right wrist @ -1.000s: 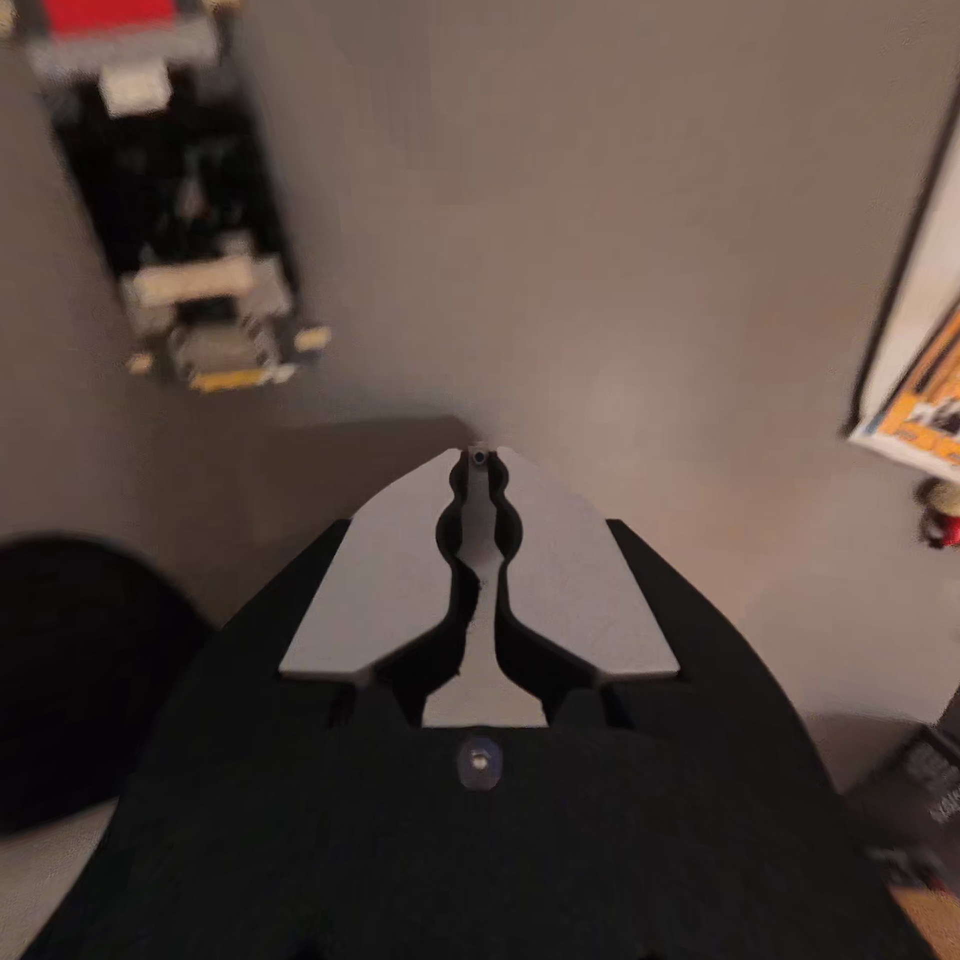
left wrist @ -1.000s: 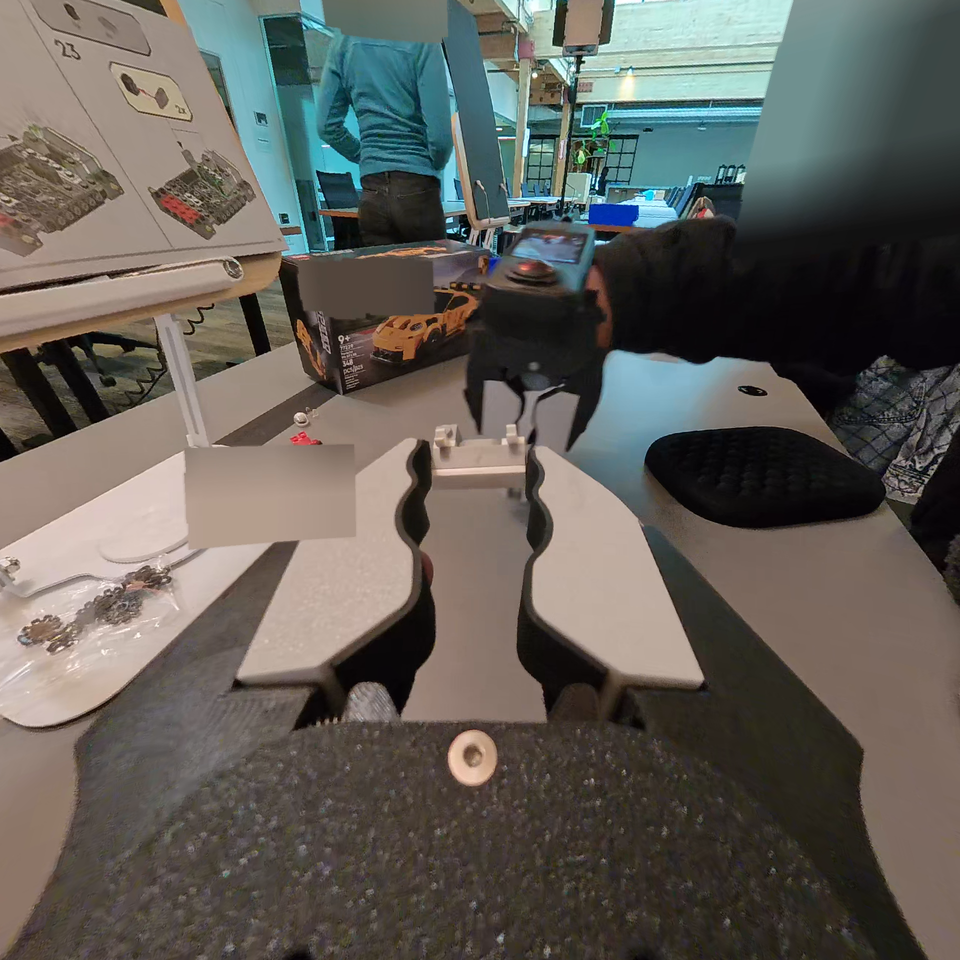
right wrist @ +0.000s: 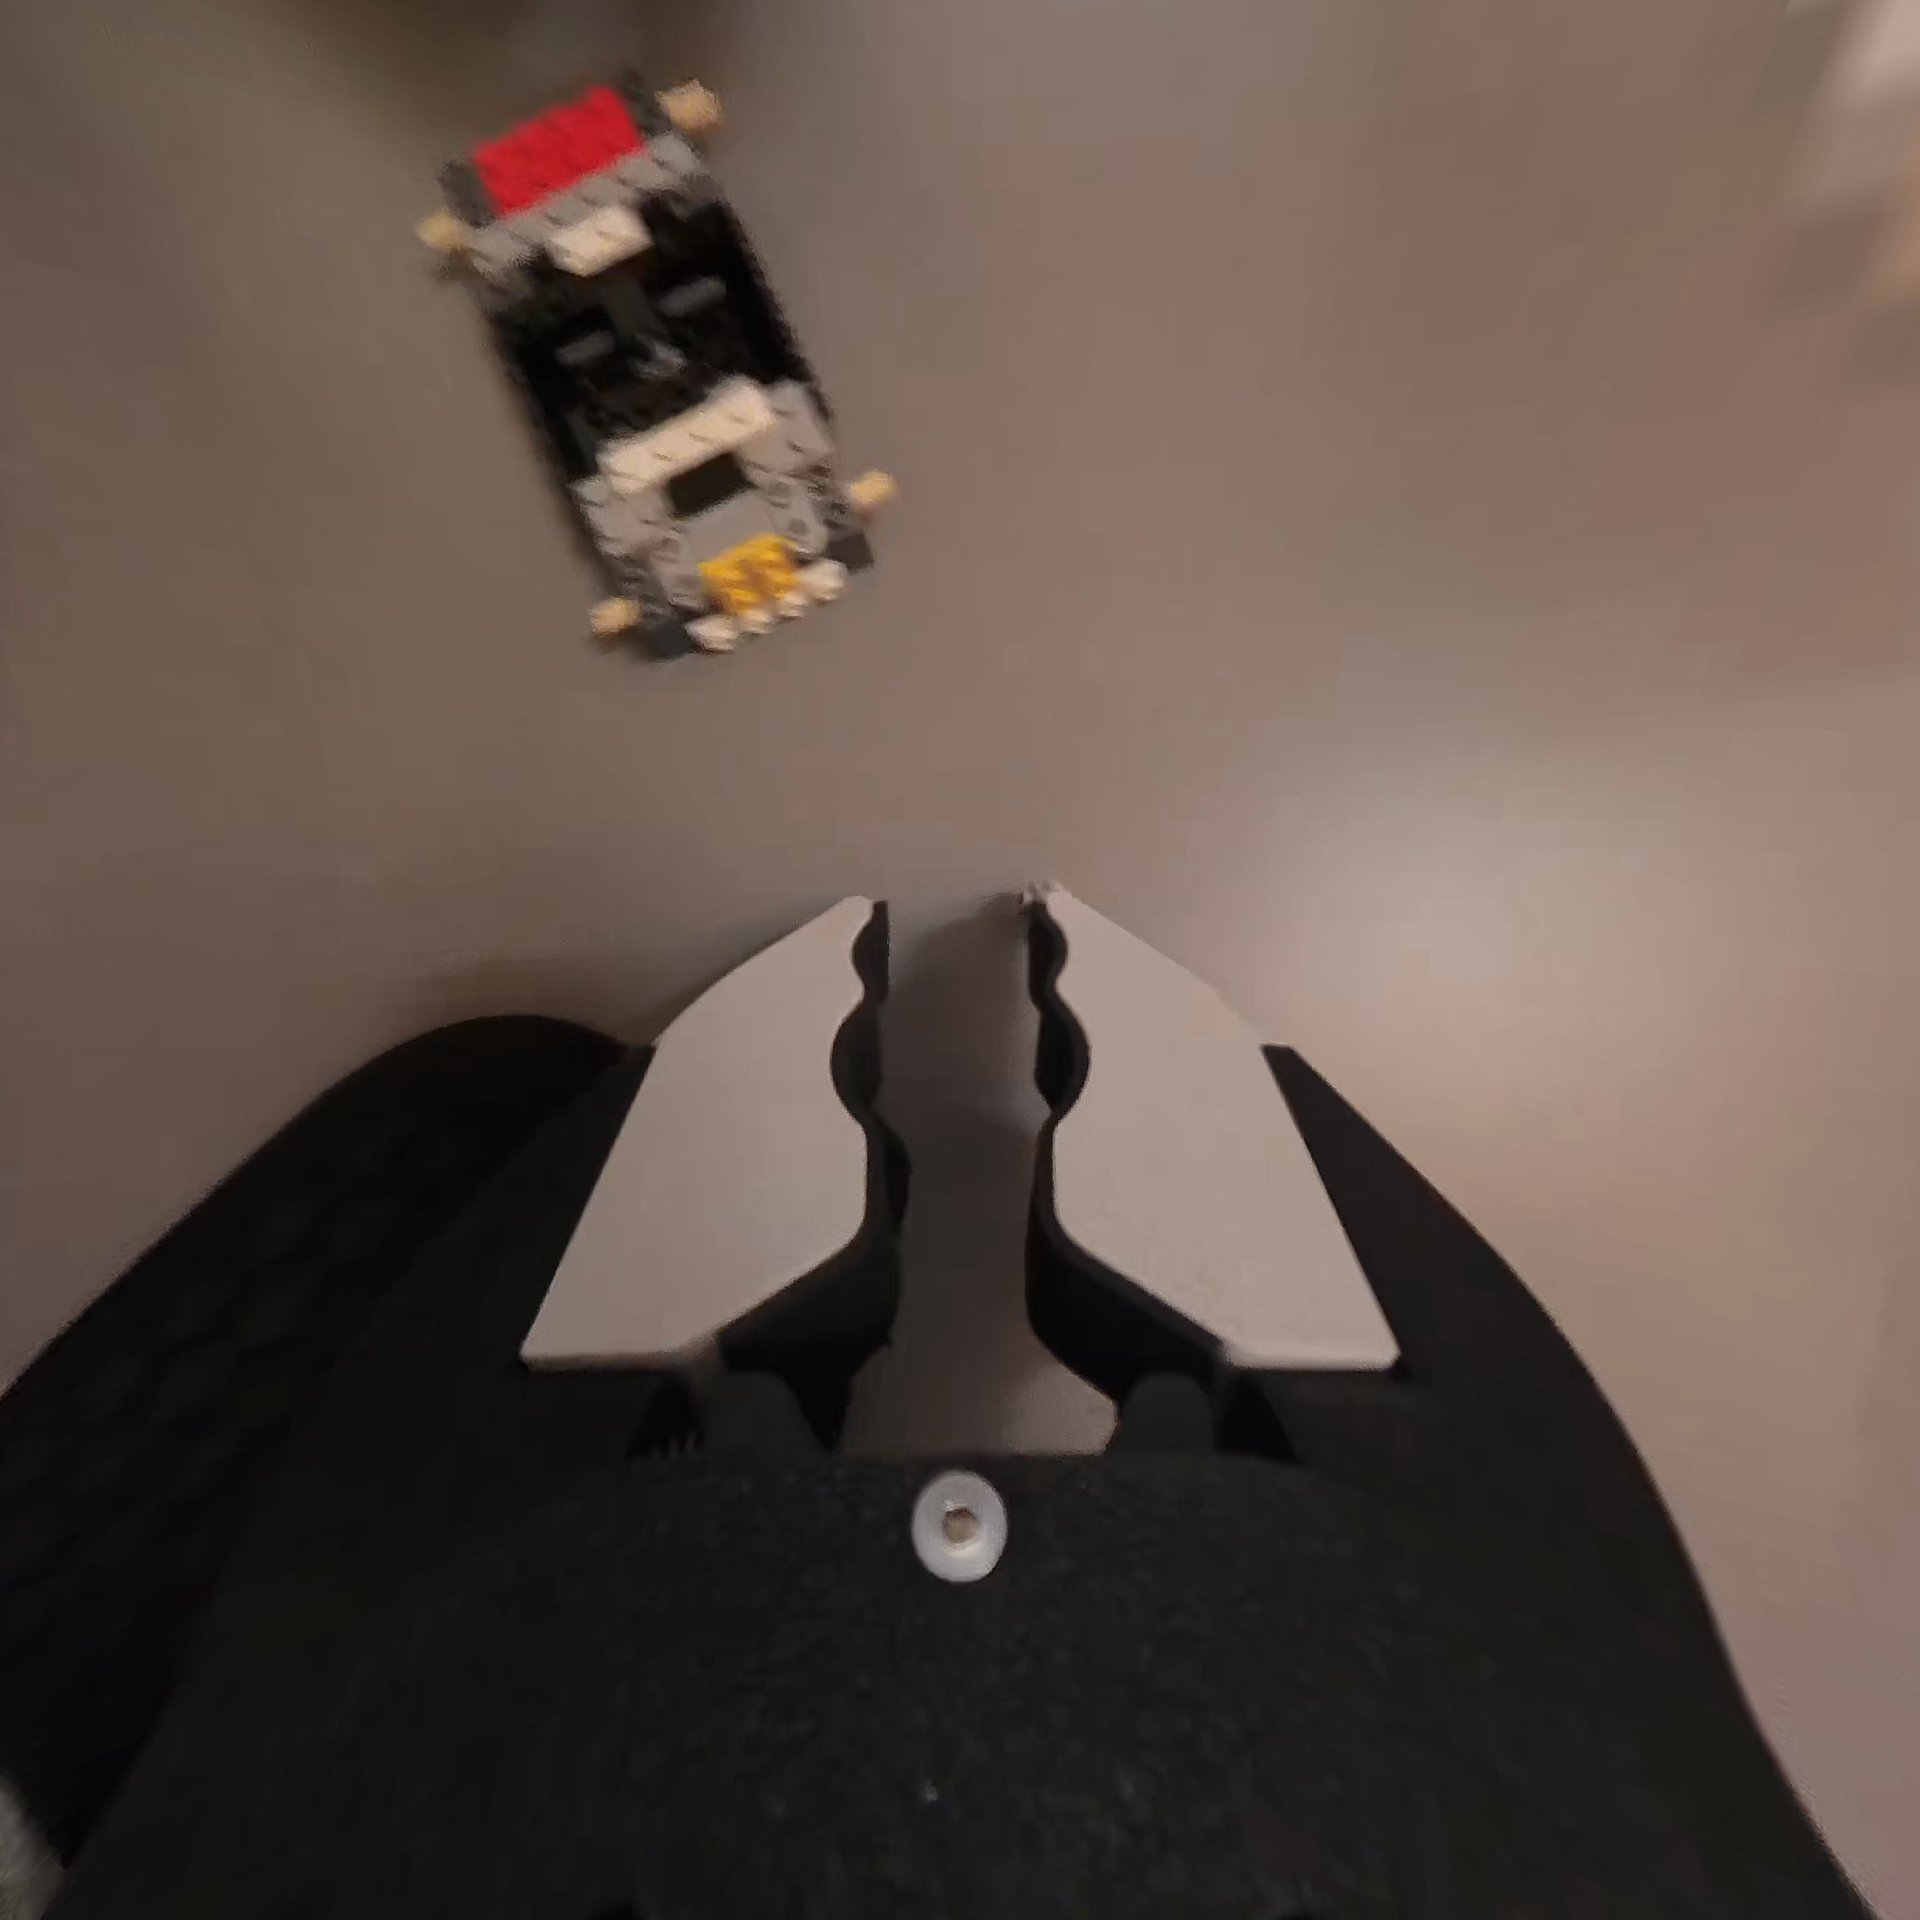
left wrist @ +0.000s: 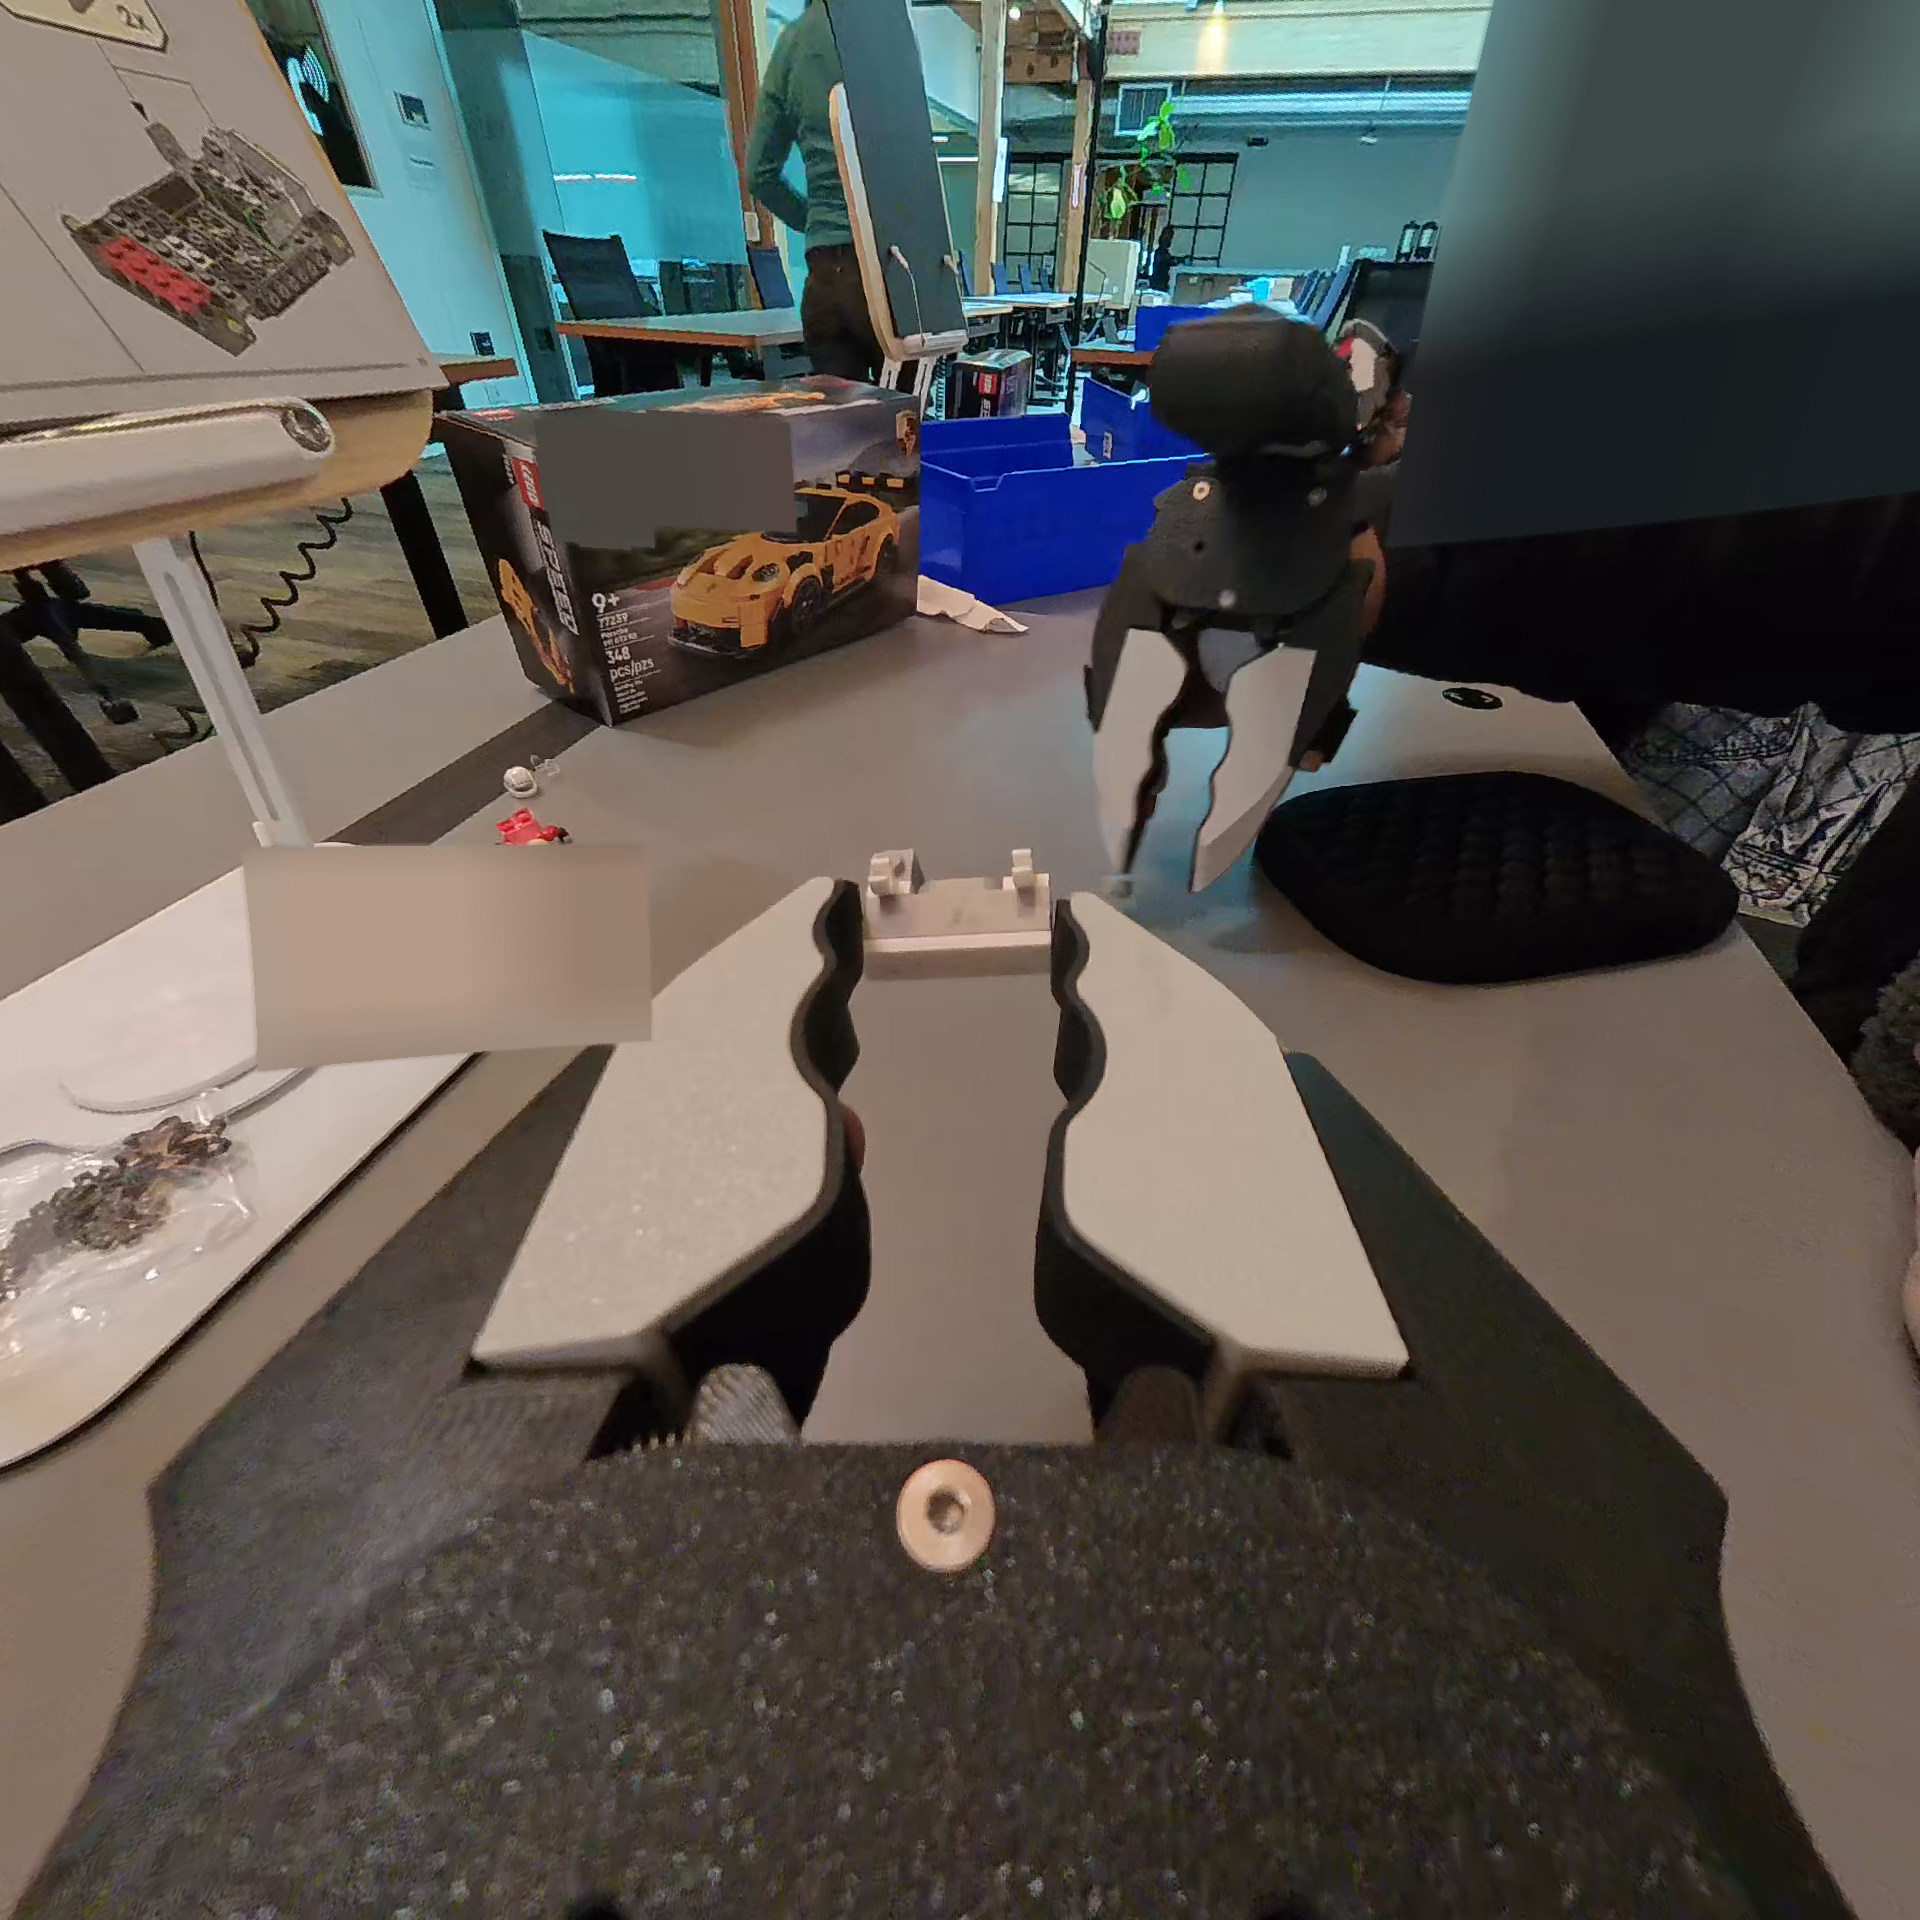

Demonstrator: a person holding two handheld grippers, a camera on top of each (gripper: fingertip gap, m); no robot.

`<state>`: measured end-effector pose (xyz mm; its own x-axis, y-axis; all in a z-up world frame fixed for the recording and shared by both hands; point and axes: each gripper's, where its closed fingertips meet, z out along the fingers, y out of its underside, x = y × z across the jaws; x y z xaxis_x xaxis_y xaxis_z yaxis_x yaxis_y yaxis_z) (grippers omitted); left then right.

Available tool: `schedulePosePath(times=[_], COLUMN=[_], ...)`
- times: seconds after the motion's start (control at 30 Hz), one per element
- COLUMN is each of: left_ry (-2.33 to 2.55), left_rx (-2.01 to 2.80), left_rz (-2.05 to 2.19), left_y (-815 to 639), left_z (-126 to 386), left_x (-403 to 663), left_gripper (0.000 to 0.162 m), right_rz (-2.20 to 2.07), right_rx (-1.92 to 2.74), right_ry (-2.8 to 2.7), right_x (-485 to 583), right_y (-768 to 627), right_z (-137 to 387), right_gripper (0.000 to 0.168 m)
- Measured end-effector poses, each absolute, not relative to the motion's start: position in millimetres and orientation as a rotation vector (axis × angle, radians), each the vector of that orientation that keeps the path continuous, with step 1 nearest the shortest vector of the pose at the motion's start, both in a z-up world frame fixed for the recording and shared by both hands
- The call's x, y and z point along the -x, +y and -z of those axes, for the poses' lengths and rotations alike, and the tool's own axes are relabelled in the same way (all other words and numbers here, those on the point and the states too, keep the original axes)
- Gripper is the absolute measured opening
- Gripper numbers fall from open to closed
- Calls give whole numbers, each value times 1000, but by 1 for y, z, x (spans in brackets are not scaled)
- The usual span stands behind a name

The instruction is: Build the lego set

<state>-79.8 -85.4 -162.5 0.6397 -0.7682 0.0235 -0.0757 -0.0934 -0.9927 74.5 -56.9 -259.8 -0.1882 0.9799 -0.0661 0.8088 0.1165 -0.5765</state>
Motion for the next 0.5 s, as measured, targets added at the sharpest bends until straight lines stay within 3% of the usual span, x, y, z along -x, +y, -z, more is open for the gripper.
schedulePosePath(times=[0.13, 0.5], left_ry=[723, 732], left_rx=[1585, 1593], left_rz=[679, 688], left_y=[-85, -86], left_z=[165, 167], left_x=[79, 77], left_gripper=[35, 35], right_rz=[-727, -754], right_rx=[1689, 1764], right_ry=[-2051, -2115], right_x=[-78, -80], right_y=[-59, -63], right_z=[252, 267], right_gripper=[9, 12])
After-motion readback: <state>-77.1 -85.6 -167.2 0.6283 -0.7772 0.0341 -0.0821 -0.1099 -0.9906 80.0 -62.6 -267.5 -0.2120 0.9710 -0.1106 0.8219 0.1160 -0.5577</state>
